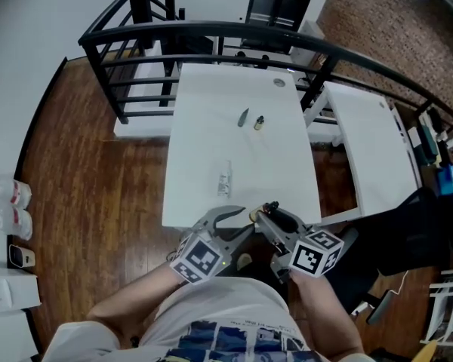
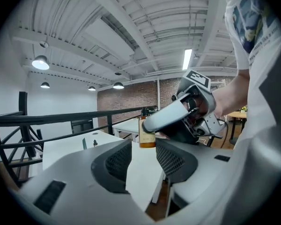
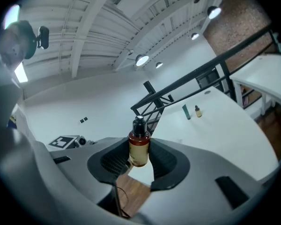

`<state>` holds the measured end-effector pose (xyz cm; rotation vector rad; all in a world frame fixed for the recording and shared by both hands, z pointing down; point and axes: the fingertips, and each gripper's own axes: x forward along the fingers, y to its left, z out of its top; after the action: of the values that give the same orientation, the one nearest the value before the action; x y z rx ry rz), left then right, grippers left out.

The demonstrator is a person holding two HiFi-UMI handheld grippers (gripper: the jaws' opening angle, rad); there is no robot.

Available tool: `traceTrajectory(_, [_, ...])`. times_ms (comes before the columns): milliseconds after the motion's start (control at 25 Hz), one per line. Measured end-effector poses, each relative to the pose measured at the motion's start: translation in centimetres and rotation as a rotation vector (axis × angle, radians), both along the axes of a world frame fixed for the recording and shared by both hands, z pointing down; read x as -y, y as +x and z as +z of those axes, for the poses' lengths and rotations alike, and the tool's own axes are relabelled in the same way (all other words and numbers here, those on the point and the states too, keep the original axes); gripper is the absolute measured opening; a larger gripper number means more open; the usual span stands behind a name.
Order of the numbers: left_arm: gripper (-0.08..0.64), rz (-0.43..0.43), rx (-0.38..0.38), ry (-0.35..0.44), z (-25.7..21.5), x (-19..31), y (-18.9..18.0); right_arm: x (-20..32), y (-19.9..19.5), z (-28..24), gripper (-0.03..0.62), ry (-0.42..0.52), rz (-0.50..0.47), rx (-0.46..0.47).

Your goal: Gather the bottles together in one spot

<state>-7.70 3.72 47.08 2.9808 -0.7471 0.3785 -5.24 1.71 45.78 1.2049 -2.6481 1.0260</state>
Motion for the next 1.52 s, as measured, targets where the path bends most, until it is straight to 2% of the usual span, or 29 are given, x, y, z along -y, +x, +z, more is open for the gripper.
traceTrajectory(120, [0.163, 0.017, -0.013, -0.019, -1.3, 0.7, -0.4, 0.1, 1.8, 0.6, 0.133, 0.056, -0.023, -0.166])
traceTrajectory(240, [0.156, 0.097, -0.030, -0.041, -3.3, 1.2, 0.9, 0.1, 2.6, 1.9, 0.133, 0.101, -0.097, -0.357])
traceTrajectory(320, [0.156, 0.153, 0.000, -0.049, -3.9, 1.7, 2.3, 0.4, 2.3, 2.5, 0.133, 0.122, -0.144, -0.422])
traceTrajectory(400, [0.156, 0.180, 0.065, -0.067, -3.2, 2.7, 3.9, 1.0, 1.9, 2.8, 0.133, 0.138, -0.182, -0.452])
traceTrajectory(520, [0.153, 0.204, 0.132, -0.104, -2.3, 3.9, 6.0, 2.0, 1.8, 3.0, 0.133, 0.156, -0.219, -0.469])
traceTrajectory(640, [0.096, 0.214, 0.173, -0.107, -1.8, 5.1, 7.8, 3.5, 3.1, 3.2, 0.133, 0.169, -0.228, -0.482])
traceTrajectory(800, [0.095, 0.213, 0.214, -0.123, -1.2, 6.6, 10.4, 5.0, 5.6, 3.9, 0.133, 0.171, -0.265, -0.508])
traceTrajectory(1120, [0.084, 0.182, 0.239, -0.153, -0.4, 11.1, 15.6, 9.5, 10.7, 4.8, 0.147, 0.187, -0.259, -0.448])
traceTrajectory(1320, [0.084, 0.057, 0.231, -0.159, 0.2, 17.0, 16.7, 13.0, 14.6, 6.2, 0.216, 0.164, -0.216, -0.446])
traceTrajectory(1520, [0.084, -0.099, 0.278, -0.153, 2.8, 23.4, 15.6, 15.0, 17.6, 6.7, 0.288, 0.140, -0.179, -0.417])
